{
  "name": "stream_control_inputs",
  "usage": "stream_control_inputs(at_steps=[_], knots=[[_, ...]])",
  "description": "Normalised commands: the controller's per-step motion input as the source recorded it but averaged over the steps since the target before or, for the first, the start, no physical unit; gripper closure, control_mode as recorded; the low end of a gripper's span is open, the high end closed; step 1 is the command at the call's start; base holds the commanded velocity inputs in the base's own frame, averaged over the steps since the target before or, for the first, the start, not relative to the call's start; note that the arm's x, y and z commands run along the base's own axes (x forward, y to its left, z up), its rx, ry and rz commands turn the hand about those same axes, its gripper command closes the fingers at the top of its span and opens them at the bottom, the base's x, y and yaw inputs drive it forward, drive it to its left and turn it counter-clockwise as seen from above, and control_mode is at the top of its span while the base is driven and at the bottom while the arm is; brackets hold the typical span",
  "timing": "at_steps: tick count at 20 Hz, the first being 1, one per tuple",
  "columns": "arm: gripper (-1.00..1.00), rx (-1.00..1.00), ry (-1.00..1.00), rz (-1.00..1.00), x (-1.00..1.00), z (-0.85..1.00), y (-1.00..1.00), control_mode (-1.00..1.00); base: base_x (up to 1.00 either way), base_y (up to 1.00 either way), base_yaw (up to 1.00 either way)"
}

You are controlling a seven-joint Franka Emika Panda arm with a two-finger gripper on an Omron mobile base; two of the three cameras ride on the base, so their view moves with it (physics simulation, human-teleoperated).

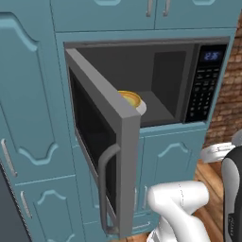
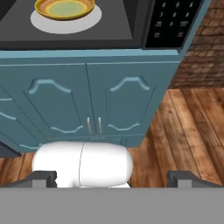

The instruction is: Pick the potato from the counter and place it in the microwave. Then turn on the microwave.

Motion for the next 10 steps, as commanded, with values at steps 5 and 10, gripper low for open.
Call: stream_control_inputs(at_steps=[5,10], knots=[[-1.00,0.00,0.00,0.00,0.00,0.00,0.00,1.00,-0.48,-0.06,0.00],[-1.00,0.00,0.00,0.00,0.00,0.00,0.00,1.00,-0.57,-0.02,0.00]])
